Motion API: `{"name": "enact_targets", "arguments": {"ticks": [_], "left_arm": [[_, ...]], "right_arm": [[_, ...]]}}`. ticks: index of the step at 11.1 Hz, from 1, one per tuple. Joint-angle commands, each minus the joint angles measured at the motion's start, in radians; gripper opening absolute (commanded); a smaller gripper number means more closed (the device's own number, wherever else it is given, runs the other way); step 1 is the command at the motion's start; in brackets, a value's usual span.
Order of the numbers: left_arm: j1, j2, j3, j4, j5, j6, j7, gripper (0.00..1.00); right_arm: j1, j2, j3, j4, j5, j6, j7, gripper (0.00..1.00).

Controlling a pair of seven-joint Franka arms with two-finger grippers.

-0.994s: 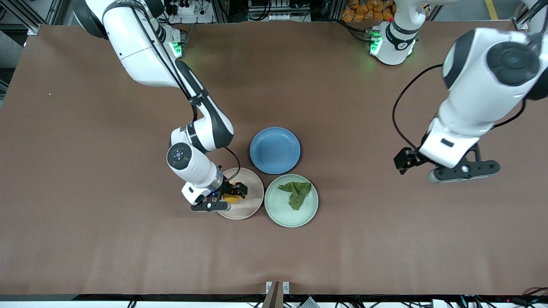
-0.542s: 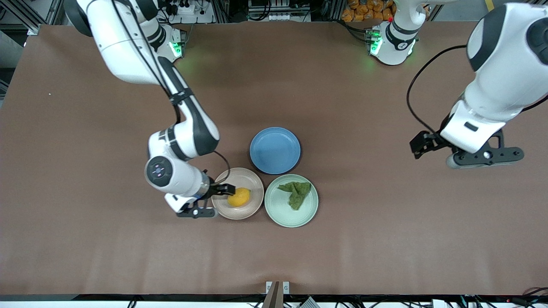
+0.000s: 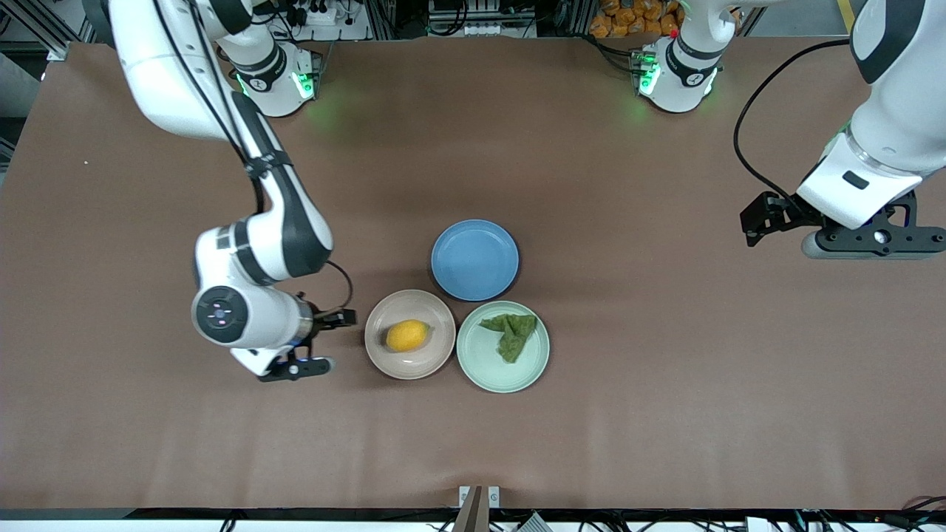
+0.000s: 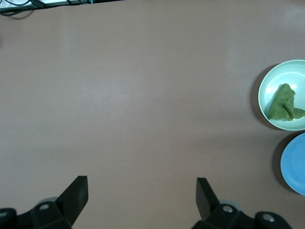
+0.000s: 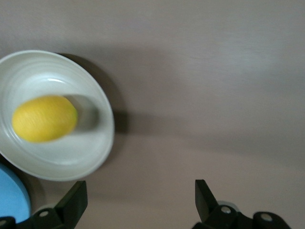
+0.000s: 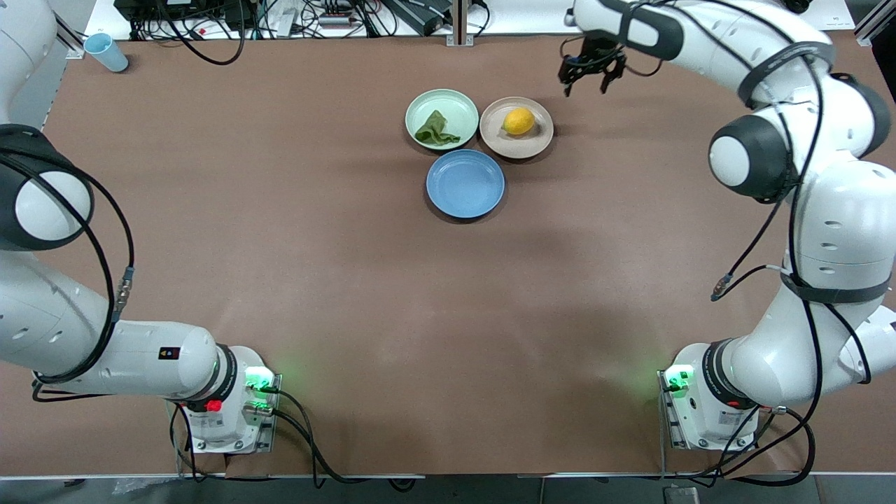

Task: Place lemon and lettuce in plates

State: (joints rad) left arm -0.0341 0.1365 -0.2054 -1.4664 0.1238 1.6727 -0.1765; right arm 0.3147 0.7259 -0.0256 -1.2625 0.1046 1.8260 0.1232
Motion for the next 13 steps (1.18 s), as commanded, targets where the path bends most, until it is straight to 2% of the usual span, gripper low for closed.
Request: {"name": "enact_targets", "arguments": {"ticks": [1,3,6,7,10,13], "left_arm": [[0.010,-0.043,-0.002,-0.023,-0.026,-0.027,0.034,1.00],[0.010,-0.055,0.000,-0.025,-0.026,-0.034,0.037,1.00],[0.061,-0.057,0.004,-0.022,-0.087,-0.050,0.060,1.00],[0.091,-0.069,0.006,-0.022,-0.133,-0.051,0.084,1.00],[0.108,-0.115,-0.002,-0.032,-0.147,-0.119,0.103,1.00],[0.111,-0.149,-0.002,-0.070,-0.148,-0.137,0.103,1.00]], "right_arm": [[-0.092,-0.112,0.013,-0.012,-0.037,-0.144,-0.074,1.00],[-0.144,-0.160,0.010,-0.014,-0.046,-0.229,-0.096,1.00],[-0.181,-0.235,-0.005,-0.015,-0.146,-0.281,-0.089,1.00],[-0.199,-0.267,-0.011,-0.015,-0.151,-0.304,-0.086,1.00],[-0.217,-0.391,-0.069,-0.017,-0.149,-0.388,-0.088,1.00],[-0.221,-0.445,-0.112,-0.017,-0.148,-0.428,-0.096,1.00]]}}
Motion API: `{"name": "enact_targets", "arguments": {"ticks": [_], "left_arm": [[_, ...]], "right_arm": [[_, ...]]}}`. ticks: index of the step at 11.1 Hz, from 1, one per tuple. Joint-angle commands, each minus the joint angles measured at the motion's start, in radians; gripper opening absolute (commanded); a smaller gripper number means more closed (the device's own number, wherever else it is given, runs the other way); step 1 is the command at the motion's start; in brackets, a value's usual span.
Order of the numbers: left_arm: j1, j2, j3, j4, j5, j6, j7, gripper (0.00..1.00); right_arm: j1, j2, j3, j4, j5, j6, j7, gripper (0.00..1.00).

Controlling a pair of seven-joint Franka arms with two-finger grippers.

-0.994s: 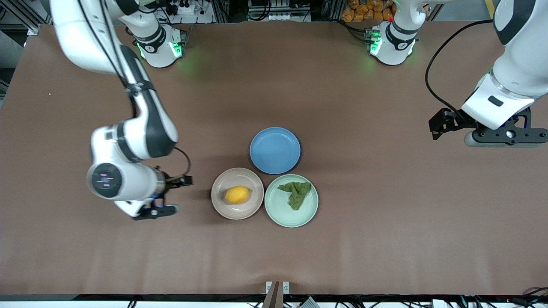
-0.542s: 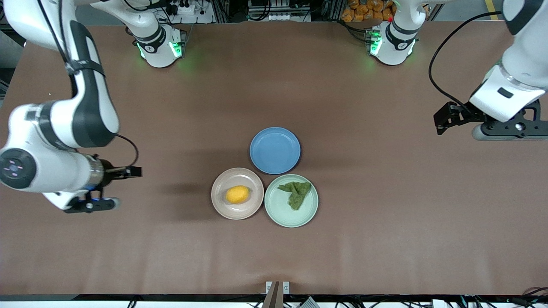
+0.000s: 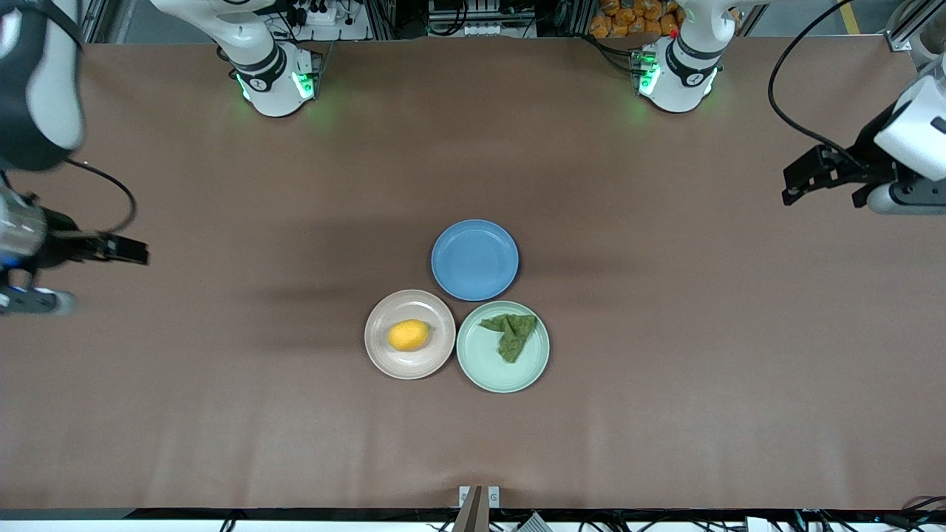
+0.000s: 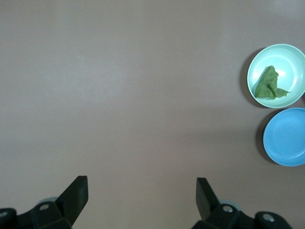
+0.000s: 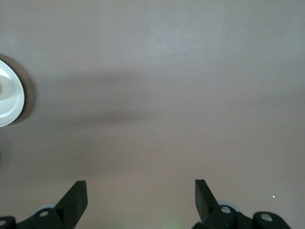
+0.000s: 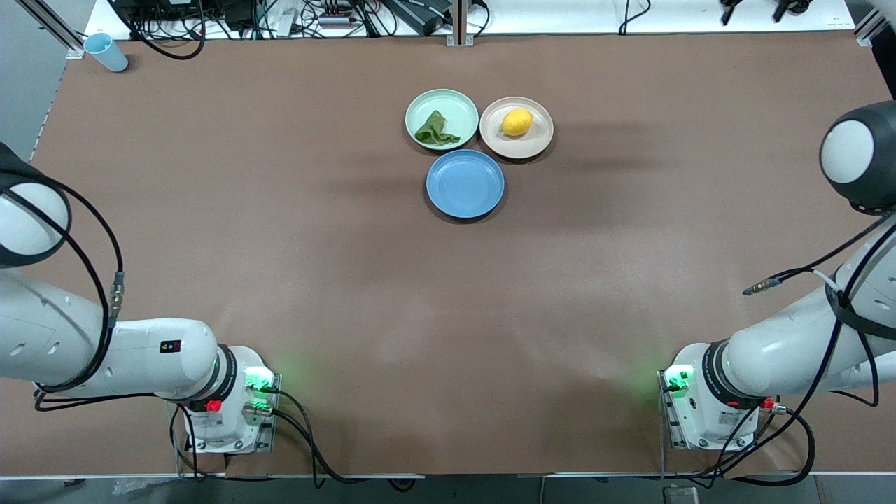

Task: Place lemon and lettuce in plates

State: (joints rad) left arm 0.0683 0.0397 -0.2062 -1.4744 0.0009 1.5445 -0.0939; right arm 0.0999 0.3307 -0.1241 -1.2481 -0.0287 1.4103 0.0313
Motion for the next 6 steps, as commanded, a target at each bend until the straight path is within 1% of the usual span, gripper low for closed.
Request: {"name": "enact_targets", "arguments": {"ticks": [1,4,5,6], "left_arm": [[0.008,-0.066,0.001,-0.078,-0.025,-0.006,0.020,1.00],[0.016,-0.087,0.001,-0.099,-0.024,-0.006,0.023,1.00],[0.015,-0.098,-0.001,-0.107,-0.024,-0.004,0.023,1.00],[0.016,-0.100,-0.001,-0.106,-0.024,-0.004,0.023,1.00]], "right_arm": [[-0.025,-0.067,-0.009,-0.031,-0.011,-0.031,-0.004,1.00],[-0.045,-0.123,0.006,-0.043,0.003,-0.051,-0.004,1.00],[-0.069,-0.148,0.036,-0.063,0.004,-0.051,-0.005,1.00],[-0.119,-0.174,0.096,-0.094,0.006,-0.047,-0.005,1.00]]}}
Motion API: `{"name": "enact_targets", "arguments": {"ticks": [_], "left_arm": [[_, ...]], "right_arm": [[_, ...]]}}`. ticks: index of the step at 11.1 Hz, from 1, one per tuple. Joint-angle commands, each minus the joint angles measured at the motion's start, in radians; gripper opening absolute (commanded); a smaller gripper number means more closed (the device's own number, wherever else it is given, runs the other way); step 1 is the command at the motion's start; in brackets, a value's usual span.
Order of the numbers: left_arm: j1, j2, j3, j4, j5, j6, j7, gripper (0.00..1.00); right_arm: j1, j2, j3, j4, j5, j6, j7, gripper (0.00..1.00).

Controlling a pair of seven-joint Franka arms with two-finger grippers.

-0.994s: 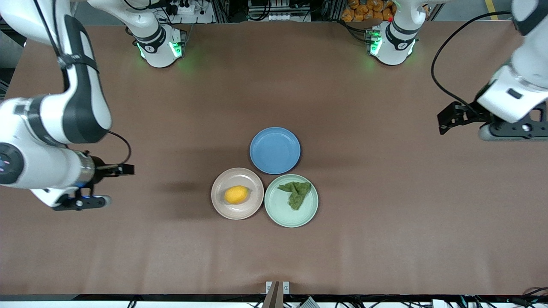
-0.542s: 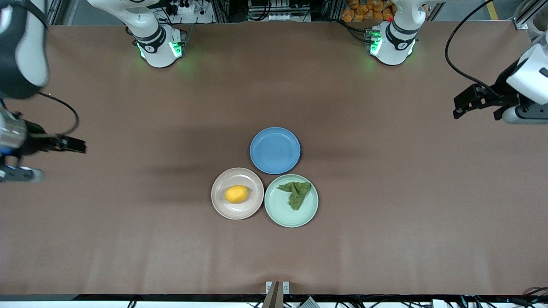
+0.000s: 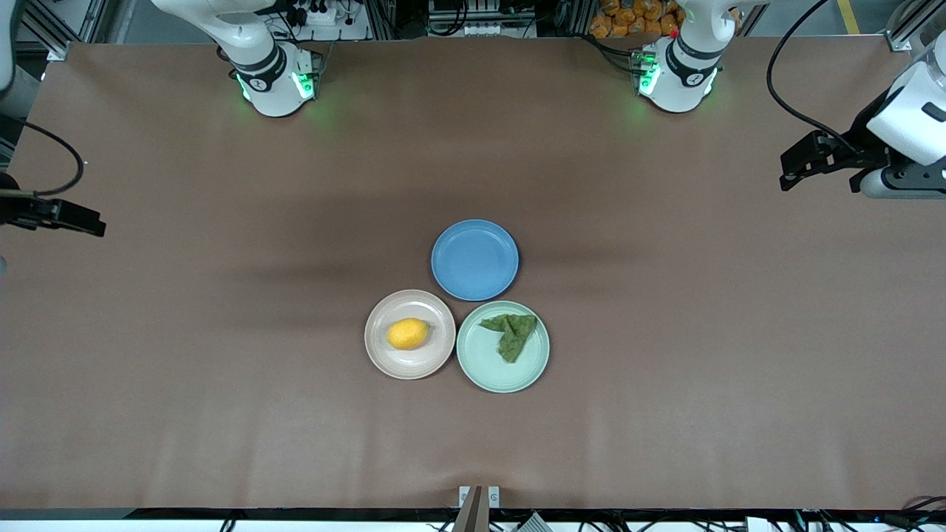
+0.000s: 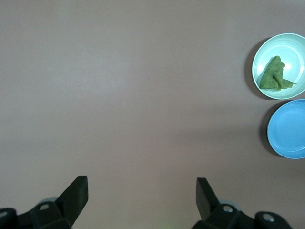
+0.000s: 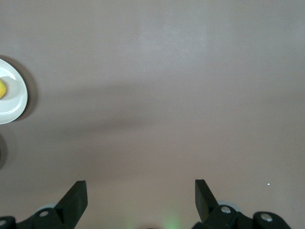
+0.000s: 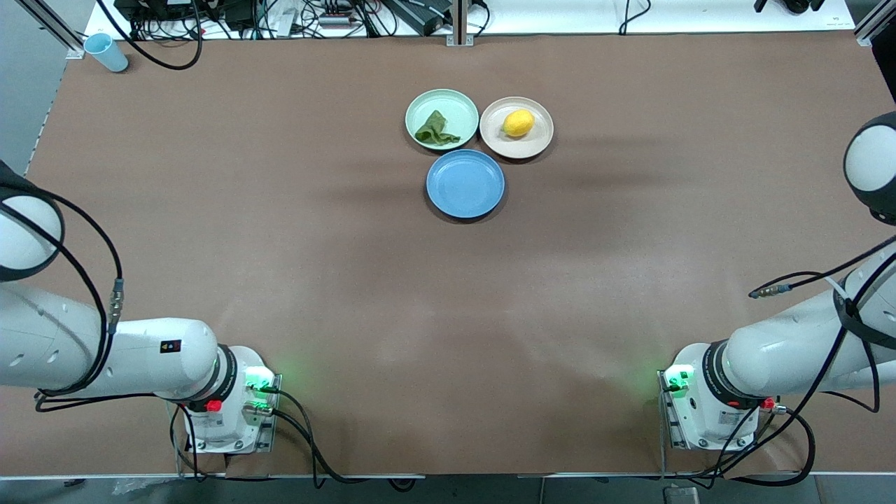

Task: Place lemon and lettuce in plates

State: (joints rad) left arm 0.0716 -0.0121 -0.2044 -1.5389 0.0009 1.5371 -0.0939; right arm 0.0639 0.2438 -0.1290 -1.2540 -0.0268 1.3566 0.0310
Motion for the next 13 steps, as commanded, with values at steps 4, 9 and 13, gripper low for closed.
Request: {"name": "enact_targets", "arguments": {"ticks": [4,9,13], "left_arm": [[0.013,-0.052,-0.001,-0.040,-0.012,0.009,0.023,1.00],[0.008,-0.046,-0.003,-0.038,-0.012,0.044,0.023,1.00],[0.005,-0.040,-0.003,-0.040,-0.012,0.064,0.023,1.00]], "right_arm": [[-0.193,-0.159,0.243,-0.178,0.005,0.024,0.001,1.00],[-0.181,-0.254,0.217,-0.332,0.005,0.108,0.001,1.00],[-0.134,-0.255,0.155,-0.332,0.005,0.118,-0.009,1.00]]}}
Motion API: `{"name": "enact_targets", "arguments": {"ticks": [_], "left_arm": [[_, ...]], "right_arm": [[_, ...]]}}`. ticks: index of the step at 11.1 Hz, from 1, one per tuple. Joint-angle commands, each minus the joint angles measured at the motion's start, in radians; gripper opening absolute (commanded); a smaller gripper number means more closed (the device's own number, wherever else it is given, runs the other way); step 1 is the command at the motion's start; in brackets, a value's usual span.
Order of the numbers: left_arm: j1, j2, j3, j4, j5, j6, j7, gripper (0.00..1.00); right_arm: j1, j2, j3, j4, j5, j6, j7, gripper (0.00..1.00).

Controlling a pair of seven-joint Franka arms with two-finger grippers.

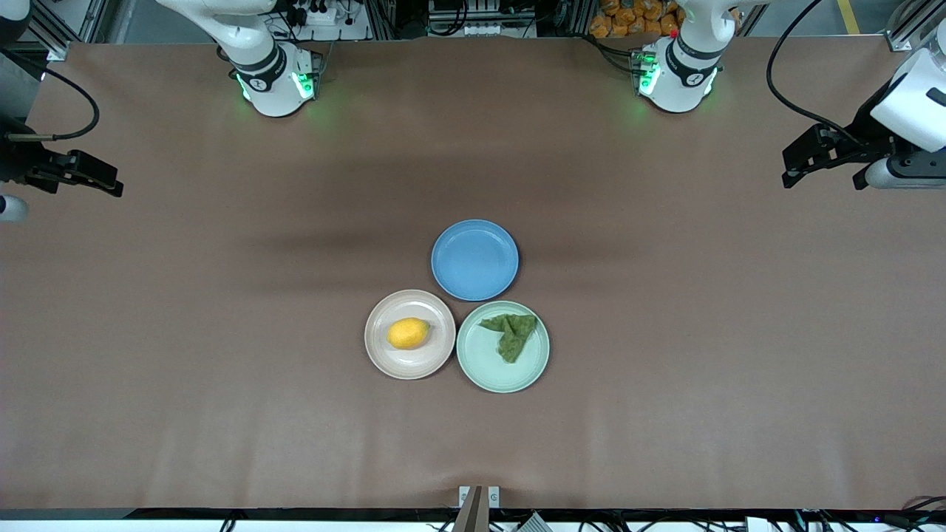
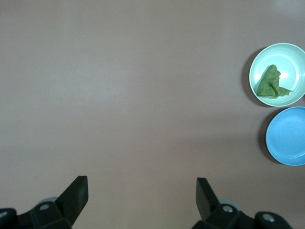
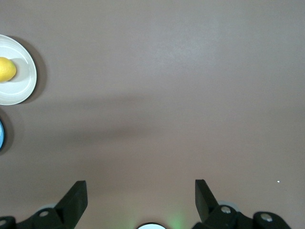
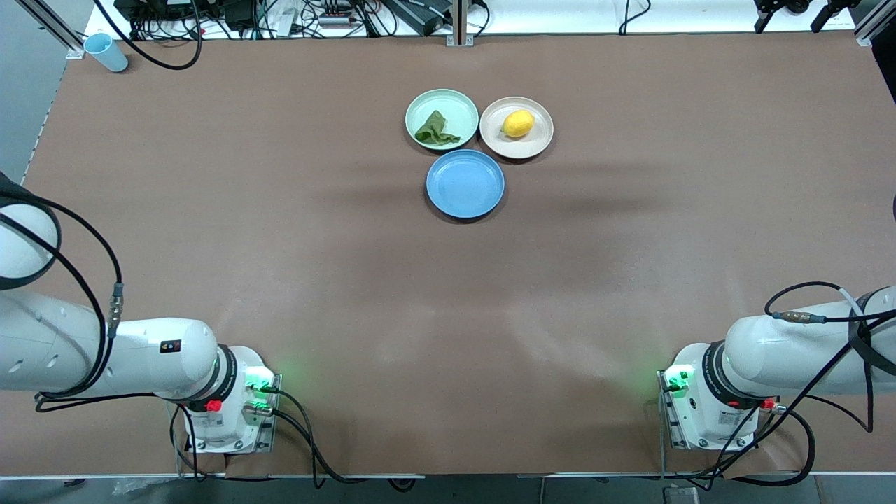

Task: Place lemon and lettuce in plates

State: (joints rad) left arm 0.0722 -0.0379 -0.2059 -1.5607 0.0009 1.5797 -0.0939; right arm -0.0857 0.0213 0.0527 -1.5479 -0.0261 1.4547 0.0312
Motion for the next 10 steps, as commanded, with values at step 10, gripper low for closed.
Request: {"name": "enact_targets", "arguments": {"ticks": [10], "left_arm": [[0.020,0.003,0.000,-0.001,-0.012,0.002,0.082,1.00]], "right_arm": [[0.041,-0.014,-0.054,-0.024,0.002,0.055,-0.020,1.00]]}}
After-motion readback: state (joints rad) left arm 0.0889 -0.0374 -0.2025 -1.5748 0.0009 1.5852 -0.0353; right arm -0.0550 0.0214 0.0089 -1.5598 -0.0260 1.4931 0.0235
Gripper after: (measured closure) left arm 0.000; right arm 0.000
